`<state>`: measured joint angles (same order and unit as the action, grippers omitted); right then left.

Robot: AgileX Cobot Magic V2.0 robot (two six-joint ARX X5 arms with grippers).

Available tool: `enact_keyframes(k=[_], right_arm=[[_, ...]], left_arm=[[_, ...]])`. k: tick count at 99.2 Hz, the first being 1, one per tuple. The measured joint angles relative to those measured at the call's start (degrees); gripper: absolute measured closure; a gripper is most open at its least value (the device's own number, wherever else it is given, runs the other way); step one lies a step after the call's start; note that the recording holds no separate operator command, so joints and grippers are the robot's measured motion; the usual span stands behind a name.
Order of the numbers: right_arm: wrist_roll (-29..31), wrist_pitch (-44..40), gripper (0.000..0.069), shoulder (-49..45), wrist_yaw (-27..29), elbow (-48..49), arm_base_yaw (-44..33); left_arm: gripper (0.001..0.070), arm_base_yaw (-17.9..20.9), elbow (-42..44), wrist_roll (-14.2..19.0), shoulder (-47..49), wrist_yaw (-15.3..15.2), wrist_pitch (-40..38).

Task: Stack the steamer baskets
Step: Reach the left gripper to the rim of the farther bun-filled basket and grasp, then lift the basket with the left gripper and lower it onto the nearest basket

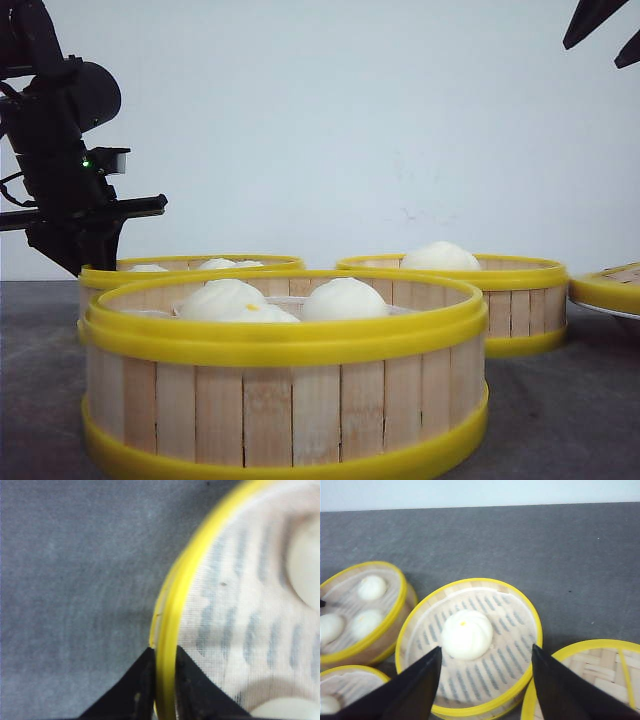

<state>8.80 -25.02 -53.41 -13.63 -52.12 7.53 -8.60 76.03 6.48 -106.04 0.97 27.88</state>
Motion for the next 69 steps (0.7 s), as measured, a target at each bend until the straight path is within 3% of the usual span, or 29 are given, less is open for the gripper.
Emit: enact_keyframes(k=[24,42,69], right_arm=[[-0.02,0.0,0.0345,0.0,0.17,0.0,0.02],[-0.02,-0.02,0.0345,0.0,0.22,-0.02,0.02],[-0.04,0.04,0.0345,0.0,0.26,-0.02,0.02]], left_arm=[[0.0681,0.31,3.26,1.14,-0.37,0.52,2.73],[0.0681,1.53,8.11,1.11,1.38,3.69,5.25],[0.0681,2.93,12.17,1.07,20.31,8.61,12.22]])
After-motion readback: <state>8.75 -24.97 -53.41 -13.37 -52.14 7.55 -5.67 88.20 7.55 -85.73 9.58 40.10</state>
